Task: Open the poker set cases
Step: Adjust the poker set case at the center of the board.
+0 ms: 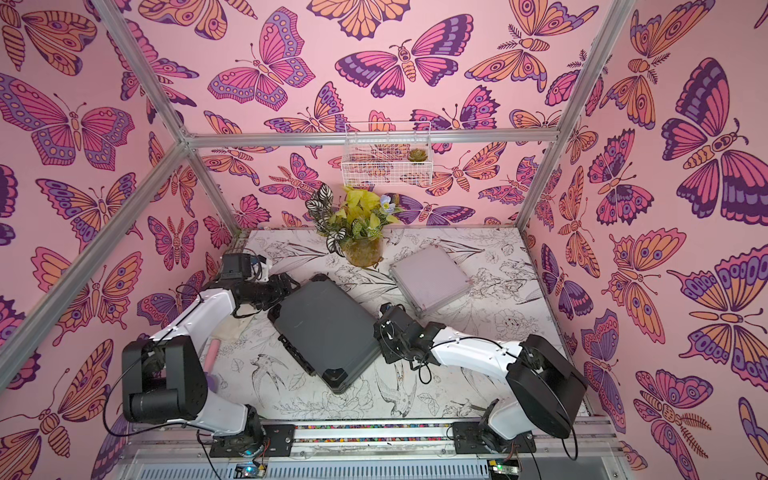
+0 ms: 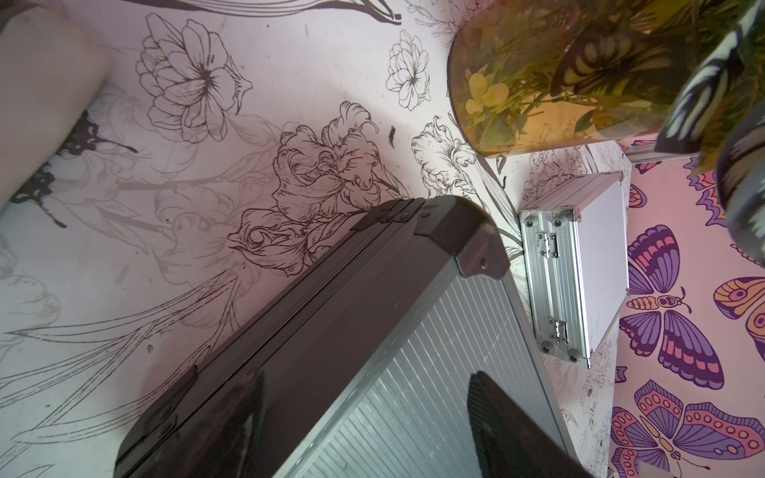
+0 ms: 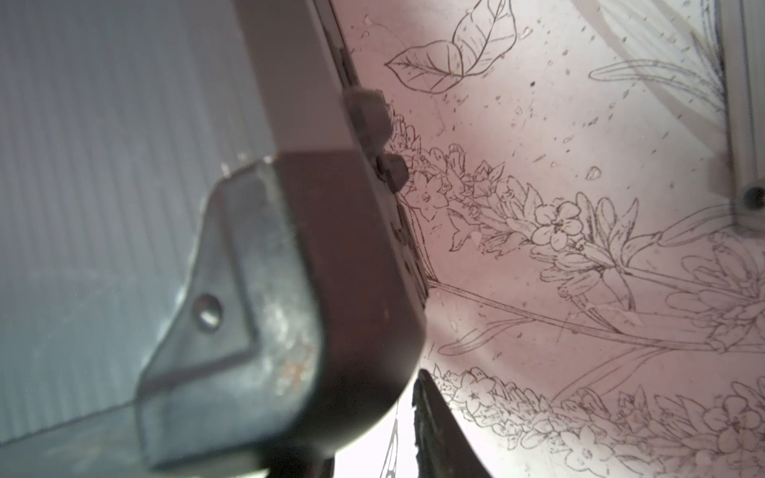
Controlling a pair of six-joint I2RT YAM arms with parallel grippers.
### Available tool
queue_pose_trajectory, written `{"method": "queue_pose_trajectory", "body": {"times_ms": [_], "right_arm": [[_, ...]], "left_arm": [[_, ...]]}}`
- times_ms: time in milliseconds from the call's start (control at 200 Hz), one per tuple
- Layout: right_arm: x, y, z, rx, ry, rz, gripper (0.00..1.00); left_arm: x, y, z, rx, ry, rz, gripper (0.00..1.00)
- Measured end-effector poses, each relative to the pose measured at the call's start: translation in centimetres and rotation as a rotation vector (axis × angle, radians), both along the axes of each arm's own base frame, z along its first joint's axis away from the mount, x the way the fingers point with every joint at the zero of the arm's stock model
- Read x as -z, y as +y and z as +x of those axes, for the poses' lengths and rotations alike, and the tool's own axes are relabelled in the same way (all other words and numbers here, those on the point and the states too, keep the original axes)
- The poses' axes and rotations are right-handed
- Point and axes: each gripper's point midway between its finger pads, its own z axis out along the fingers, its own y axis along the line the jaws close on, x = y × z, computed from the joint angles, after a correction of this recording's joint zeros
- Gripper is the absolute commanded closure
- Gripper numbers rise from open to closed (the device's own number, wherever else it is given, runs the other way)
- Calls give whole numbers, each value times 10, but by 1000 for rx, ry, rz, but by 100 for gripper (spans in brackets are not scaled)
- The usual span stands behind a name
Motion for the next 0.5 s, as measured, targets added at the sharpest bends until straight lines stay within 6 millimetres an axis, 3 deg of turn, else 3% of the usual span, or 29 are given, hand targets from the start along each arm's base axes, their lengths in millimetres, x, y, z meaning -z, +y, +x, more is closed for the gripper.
{"method": "queue_pose_trajectory", "body": {"times_ms": [210,501], "right_arm": [[0,3,10,16,7,3,63],[0,8,42,70,41,33,63]], "left_arm": [[2,6,1,-17,2,29,21],[6,20,4,-58,15,53,21]]}}
